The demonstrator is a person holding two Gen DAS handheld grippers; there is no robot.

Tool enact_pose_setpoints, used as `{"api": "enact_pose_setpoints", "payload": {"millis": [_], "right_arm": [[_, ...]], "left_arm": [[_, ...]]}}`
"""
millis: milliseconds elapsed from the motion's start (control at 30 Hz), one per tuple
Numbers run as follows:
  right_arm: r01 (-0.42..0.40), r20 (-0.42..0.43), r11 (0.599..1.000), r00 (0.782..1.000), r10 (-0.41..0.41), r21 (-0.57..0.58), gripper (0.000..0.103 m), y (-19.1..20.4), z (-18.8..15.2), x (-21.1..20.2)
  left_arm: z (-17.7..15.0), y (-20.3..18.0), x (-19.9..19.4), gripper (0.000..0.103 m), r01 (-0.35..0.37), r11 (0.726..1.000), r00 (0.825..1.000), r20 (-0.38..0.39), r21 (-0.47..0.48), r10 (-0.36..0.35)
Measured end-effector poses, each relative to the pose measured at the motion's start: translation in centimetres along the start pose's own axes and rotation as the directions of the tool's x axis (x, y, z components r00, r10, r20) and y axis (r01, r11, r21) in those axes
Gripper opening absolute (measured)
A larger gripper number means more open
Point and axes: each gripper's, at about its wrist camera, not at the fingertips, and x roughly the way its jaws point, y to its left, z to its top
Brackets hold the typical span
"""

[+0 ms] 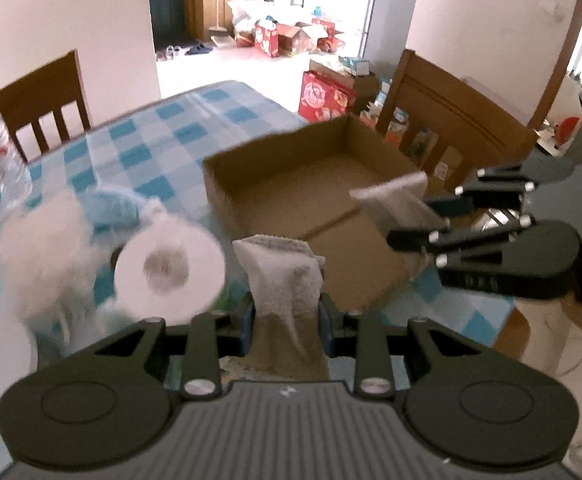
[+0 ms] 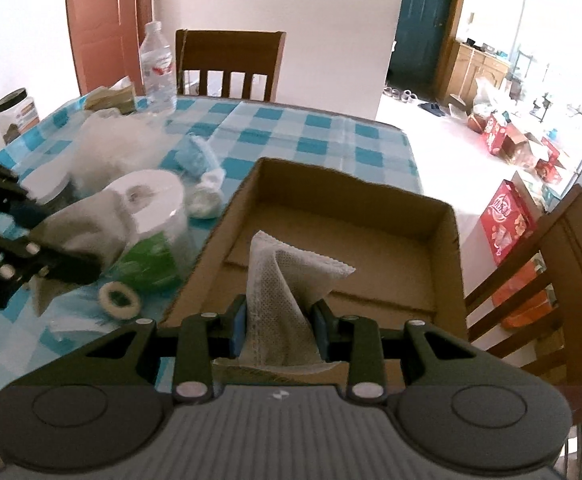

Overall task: Organize soft objects
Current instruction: 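Carry the sachet with the left tool while the right tool carries the pouch into the box, releasing both, then withdraw both open tools from the box back over the table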

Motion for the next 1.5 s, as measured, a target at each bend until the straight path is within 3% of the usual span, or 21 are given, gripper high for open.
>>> {"api": "enact_pose_setpoints", "payload": {"millis": [267, 300, 333, 400, 533, 700, 733, 767, 833, 1167, 1500], "right_arm": [[-0.013, -0.003, 1.000, 1.000, 0.013, 0.021, 0.041, -3.3, 1.1, 2.8], [-0.017, -0.003, 1.000, 1.000, 0.017, 0.025, 0.049, -3.6, 1.1, 3.0], [-0.012, 0.002, 0.999, 1.000, 0.012, 0.037, 0.068, -3.9, 1.1, 3.1], [-0.020, 0.025, 0.998, 1.000, 0.019, 0.058, 0.088, -4.4, 0.9, 2.8], [-0.041, 0.046, 0.997, 0.998, 0.038, 0.065, 0.100, -4.8, 0.3, 1.9], [-0.052, 0.033, 0.993, 0.998, 0.048, 0.105, 0.103, -5.0, 0.0, 2.1], [-0.052, 0.031, 0.993, 0.998, 0.049, 0.110, 0.103, -5.0, 0.0, 2.1], [-0.050, 0.032, 0.992, 0.998, 0.047, 0.112, 0.103, -5.0, -0.1, 2.1], [-0.047, 0.032, 0.992, 0.999, 0.044, 0.113, 0.103, -4.9, -0.2, 2.1], [-0.048, 0.037, 0.996, 0.998, 0.046, 0.078, 0.103, -3.5, -0.5, 1.6], [-0.084, 0.070, 0.995, 0.994, 0.081, 0.048, 0.103, -0.9, -1.4, 0.1]], "left_arm": [[6.0, -1.0, 4.7, 0.030, -0.051, 0.999, 0.998, 0.031, 0.013, 0.050], [6.6, -0.9, 5.5, 0.030, -0.055, 0.998, 0.998, 0.030, 0.008, 0.054], [7.3, -0.9, 6.3, 0.030, -0.058, 0.998, 0.998, 0.027, 0.006, 0.058], [8.5, -0.7, 8.0, 0.030, -0.072, 0.997, 0.997, 0.020, 0.000, 0.072], [10.1, -0.5, 10.5, 0.030, -0.079, 0.997, 0.997, 0.004, -0.008, 0.079], [11.3, 0.0, 13.0, 0.034, -0.077, 0.996, 0.997, -0.008, -0.038, 0.076], [11.5, 0.0, 13.3, 0.050, -0.076, 0.996, 0.997, -0.005, -0.042, 0.076], [11.6, 0.0, 13.6, 0.077, -0.077, 0.996, 0.997, 0.002, -0.049, 0.077], [11.8, 0.0, 13.8, 0.092, -0.087, 0.994, 0.996, 0.005, -0.060, 0.088], [10.1, -0.3, 8.2, 0.098, -0.117, 0.990, 0.984, 0.123, -0.080, 0.126], [3.4, -0.2, 2.4, 0.099, -0.166, 0.973, 0.970, 0.149, -0.159, 0.190]]}}
